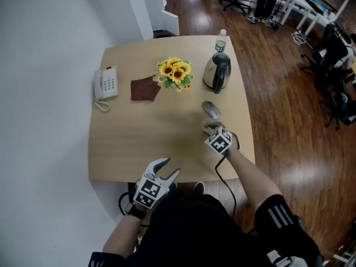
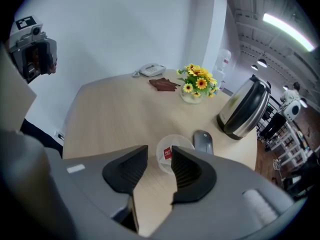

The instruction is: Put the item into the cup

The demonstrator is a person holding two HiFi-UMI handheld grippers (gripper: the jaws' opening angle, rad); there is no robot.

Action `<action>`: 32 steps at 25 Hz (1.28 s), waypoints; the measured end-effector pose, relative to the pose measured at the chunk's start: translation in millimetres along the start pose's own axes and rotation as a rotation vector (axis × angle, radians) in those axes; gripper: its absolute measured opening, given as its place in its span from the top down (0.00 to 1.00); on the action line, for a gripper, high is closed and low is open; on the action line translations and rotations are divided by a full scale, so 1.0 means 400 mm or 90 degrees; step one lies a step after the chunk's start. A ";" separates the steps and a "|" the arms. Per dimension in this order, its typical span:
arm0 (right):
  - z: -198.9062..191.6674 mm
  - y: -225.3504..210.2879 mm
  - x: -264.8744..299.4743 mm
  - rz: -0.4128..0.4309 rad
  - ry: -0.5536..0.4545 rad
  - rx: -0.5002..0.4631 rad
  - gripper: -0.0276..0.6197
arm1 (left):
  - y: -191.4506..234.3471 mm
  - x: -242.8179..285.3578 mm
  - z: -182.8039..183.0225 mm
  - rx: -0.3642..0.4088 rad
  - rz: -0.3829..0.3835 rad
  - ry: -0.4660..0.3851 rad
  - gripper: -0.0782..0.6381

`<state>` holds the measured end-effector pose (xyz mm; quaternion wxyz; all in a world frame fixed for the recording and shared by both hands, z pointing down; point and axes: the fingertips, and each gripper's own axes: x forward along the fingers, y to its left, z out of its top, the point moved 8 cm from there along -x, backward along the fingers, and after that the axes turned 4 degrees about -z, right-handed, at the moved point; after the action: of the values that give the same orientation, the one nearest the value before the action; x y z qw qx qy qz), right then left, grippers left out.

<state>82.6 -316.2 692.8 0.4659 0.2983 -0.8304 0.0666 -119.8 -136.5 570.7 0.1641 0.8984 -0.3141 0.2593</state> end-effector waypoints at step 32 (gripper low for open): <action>-0.083 0.284 -0.568 0.081 -0.310 0.261 0.95 | -0.187 -0.152 0.017 0.028 0.024 -0.106 0.61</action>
<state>131.8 -112.7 545.5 0.1787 0.3406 -0.9036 0.1884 -109.5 -54.4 520.6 0.1126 0.9142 -0.3379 0.1934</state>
